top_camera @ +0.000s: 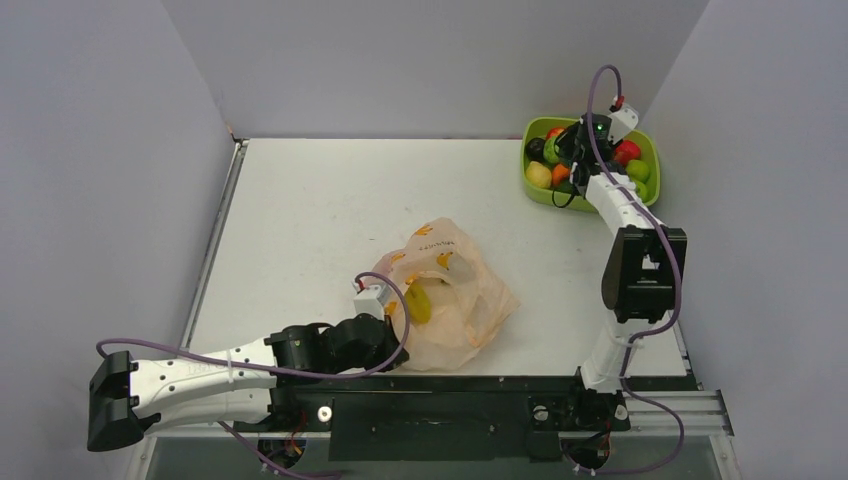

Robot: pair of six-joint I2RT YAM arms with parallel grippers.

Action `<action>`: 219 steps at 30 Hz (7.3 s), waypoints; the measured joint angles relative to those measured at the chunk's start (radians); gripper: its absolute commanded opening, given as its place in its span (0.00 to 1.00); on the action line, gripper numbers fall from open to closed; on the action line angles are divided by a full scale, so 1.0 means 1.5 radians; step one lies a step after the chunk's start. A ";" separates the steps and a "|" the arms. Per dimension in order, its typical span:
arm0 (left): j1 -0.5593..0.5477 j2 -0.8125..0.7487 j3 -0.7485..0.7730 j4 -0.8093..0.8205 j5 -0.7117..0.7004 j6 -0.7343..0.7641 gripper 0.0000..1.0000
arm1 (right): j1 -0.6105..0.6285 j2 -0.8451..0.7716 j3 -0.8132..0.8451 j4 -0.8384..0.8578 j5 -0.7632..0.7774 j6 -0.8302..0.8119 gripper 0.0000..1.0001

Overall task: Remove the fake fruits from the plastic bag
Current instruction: Place the fake fruit in the bin, then take out the fake fruit from the plastic bag, then place the fake fruit in the bin.

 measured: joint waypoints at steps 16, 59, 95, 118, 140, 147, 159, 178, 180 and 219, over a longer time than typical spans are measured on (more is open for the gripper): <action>0.003 0.000 0.000 0.017 0.010 0.003 0.00 | -0.021 0.210 0.267 -0.151 0.146 -0.051 0.20; 0.020 -0.019 -0.003 0.005 0.009 0.012 0.00 | 0.370 -0.354 -0.299 -0.156 0.045 -0.039 0.64; 0.022 -0.023 -0.048 -0.019 0.010 -0.018 0.00 | 0.767 -0.288 -0.539 0.090 0.058 -0.022 0.65; 0.022 0.010 -0.043 -0.015 0.011 -0.018 0.00 | 0.741 -0.147 -0.495 0.162 0.092 -0.023 0.69; 0.021 0.005 -0.041 -0.015 0.016 -0.018 0.00 | 0.722 -0.121 -0.498 0.220 0.055 -0.027 0.10; 0.021 -0.003 -0.041 -0.015 0.015 -0.018 0.00 | 0.727 -0.230 -0.544 0.187 0.043 -0.025 0.00; 0.021 0.000 -0.041 -0.011 0.015 -0.018 0.00 | 0.733 -0.494 -0.636 0.122 -0.072 -0.023 0.00; 0.021 -0.002 -0.041 0.004 0.015 -0.015 0.00 | 0.570 -0.763 -0.503 -0.110 0.081 -0.089 0.00; 0.021 -0.009 -0.041 0.004 0.014 -0.015 0.00 | 0.532 -0.753 -0.502 -0.117 0.088 -0.084 0.00; 0.022 0.037 0.007 0.000 0.045 0.020 0.00 | 0.032 0.140 0.127 -0.039 -0.006 -0.060 0.12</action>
